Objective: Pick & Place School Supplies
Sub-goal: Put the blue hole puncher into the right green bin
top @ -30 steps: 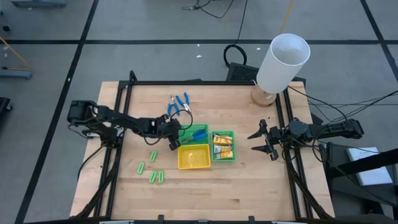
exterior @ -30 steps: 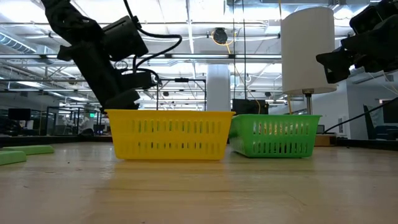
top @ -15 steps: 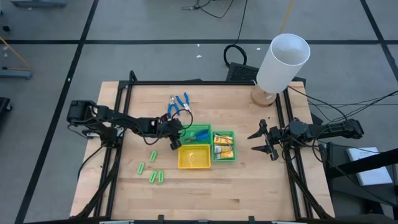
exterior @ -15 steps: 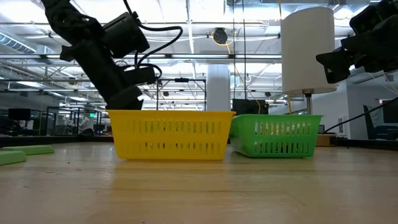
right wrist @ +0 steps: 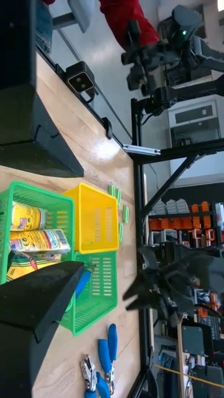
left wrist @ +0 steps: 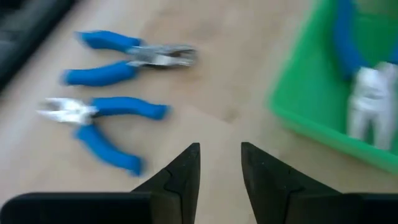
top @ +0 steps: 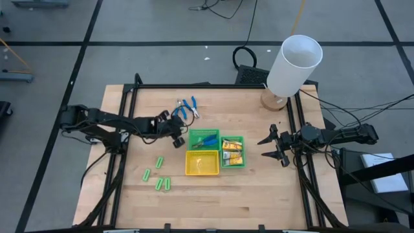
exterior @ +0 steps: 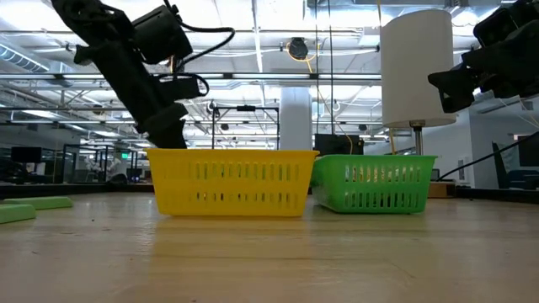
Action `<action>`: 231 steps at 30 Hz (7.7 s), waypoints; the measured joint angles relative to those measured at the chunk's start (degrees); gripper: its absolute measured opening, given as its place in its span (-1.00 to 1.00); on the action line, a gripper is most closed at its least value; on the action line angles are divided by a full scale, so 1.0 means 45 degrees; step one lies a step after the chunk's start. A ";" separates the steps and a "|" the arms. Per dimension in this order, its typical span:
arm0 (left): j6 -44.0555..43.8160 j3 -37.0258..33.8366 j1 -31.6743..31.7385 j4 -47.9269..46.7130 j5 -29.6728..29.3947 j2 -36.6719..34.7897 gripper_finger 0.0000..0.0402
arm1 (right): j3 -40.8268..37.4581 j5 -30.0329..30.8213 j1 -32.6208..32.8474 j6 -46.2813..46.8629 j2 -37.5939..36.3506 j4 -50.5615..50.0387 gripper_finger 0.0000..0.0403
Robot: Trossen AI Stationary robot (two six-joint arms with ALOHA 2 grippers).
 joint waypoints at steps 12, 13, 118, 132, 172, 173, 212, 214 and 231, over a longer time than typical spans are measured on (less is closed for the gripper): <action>0.0481 0.0000 0.1352 0.0392 -0.2824 -0.0483 -0.40 | 0.0000 -0.0001 -0.0001 0.0000 -0.0001 0.0000 0.12; 0.0402 0.0000 0.1477 0.0502 -0.2826 -0.0483 -0.40 | 0.0000 -0.0001 0.0003 0.0000 -0.0004 0.0000 0.12; -0.4659 -0.0039 0.4280 0.1213 -0.0355 0.2912 -0.54 | 0.0000 0.0000 -0.0001 0.0002 -0.0005 0.0000 0.12; -0.4123 -0.0024 0.4142 0.1319 0.0026 0.1210 -0.54 | 0.0000 -0.0001 0.0004 0.0000 -0.0005 0.0000 0.12; -0.4923 0.0022 0.4020 0.0541 -0.0033 0.3145 -0.66 | 0.0000 0.0002 0.0004 0.0000 -0.0005 0.0000 0.12; -0.4946 0.0019 0.4020 0.0541 -0.0035 0.3145 -0.72 | 0.0000 -0.0001 0.0004 0.0000 -0.0005 0.0000 0.12; -0.1743 -0.0019 0.2456 0.2258 0.0650 -0.0469 -0.76 | 0.0000 -0.0001 0.0007 0.0002 -0.0002 0.0000 0.12; -0.1105 -0.0019 0.2284 0.2830 0.1115 -0.0469 -0.76 | 0.0000 -0.0001 0.0004 0.0000 -0.0002 0.0000 0.12; 0.4454 -0.0005 0.0110 0.5684 0.3828 -0.0107 -0.74 | 0.0000 0.0003 0.0005 0.0000 -0.0004 0.0000 0.12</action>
